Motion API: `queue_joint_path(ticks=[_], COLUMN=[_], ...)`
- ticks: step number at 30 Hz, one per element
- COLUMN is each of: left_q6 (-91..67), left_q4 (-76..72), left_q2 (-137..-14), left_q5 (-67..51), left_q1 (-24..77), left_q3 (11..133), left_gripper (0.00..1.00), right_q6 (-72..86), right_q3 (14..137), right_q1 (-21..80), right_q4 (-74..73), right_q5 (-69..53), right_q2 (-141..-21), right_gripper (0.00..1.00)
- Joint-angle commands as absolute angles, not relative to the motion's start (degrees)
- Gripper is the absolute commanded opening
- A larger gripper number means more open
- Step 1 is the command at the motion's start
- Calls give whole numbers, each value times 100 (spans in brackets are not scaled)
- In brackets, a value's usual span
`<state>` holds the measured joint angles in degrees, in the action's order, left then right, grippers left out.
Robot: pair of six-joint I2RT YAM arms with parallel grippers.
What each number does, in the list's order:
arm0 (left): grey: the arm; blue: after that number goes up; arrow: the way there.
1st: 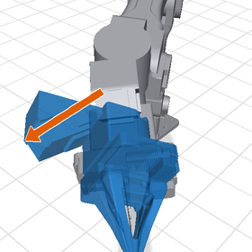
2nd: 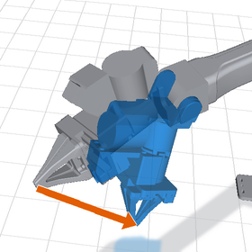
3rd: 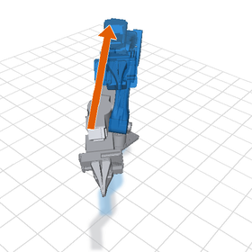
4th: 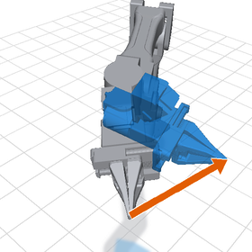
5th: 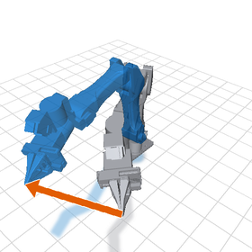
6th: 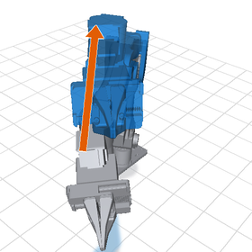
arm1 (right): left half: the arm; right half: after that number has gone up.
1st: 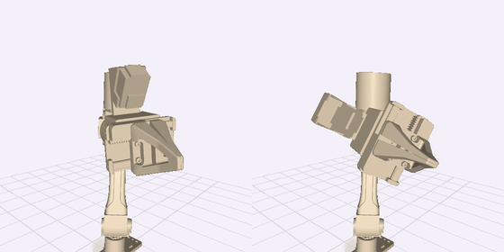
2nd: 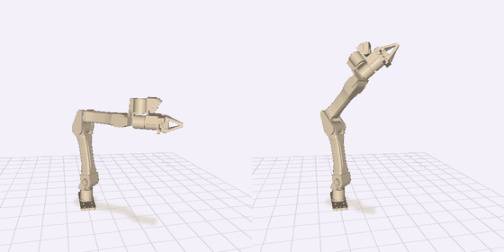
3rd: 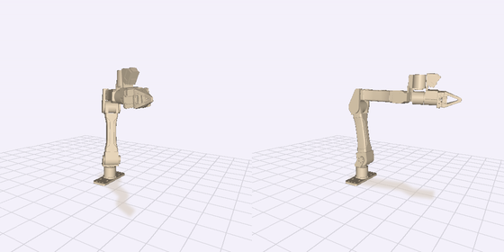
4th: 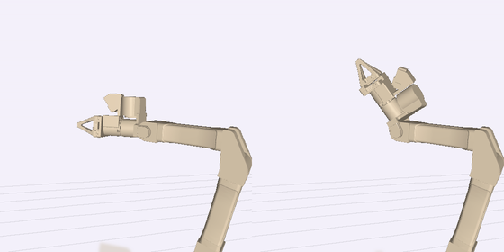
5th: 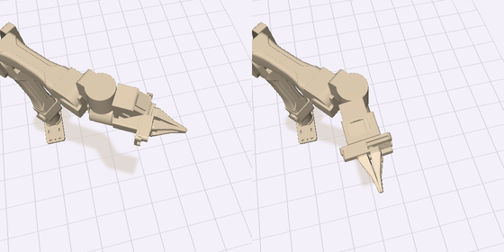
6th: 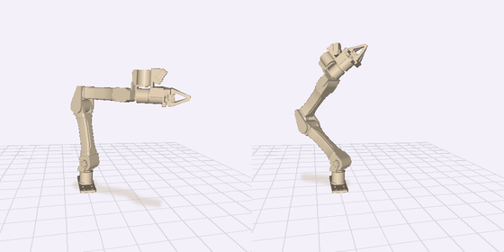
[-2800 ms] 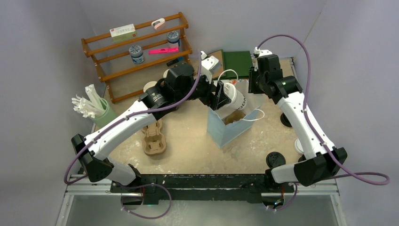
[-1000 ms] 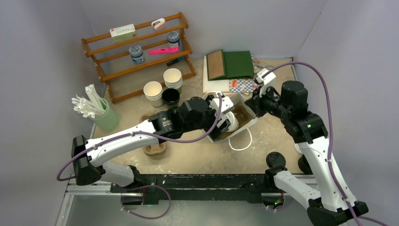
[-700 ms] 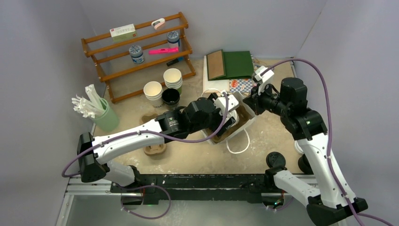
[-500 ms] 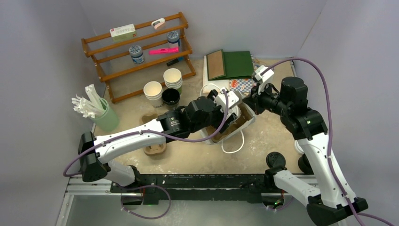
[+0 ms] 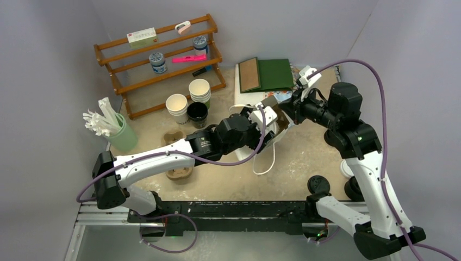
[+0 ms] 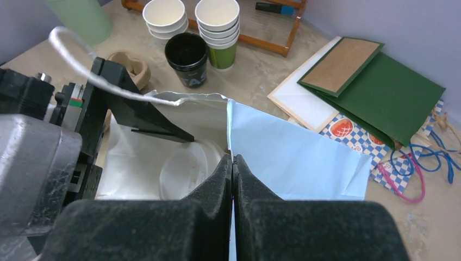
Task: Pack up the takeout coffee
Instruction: Place the coffee cup on the cup tray.
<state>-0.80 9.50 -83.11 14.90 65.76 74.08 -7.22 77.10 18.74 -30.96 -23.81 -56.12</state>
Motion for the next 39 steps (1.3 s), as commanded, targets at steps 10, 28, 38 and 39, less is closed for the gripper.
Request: queue_joint_path(ticks=[10, 28, 38, 39], left_q6=[321, 46, -149, -164], left_q4=[92, -266, 395, 400], left_q2=[-8668, -8962, -9603, -9628], left_q5=[1944, 2184, 1726, 1715], left_q1=[6583, 6554, 6401, 6387], left_q3=[7108, 7024, 7799, 7823], left_gripper=[47, 46, 45, 45], right_q6=[-648, -741, -747, -747], right_q3=[7275, 7303, 7268, 7255], right_q1=[1892, 1894, 1895, 1895], right_q4=[-2761, -2766, -2844, -2839], right_q5=[-2460, -2610, -2593, -2600], right_q2=[-5369, -5315, -5309, -5297], right_gripper=[0, 0, 0, 0])
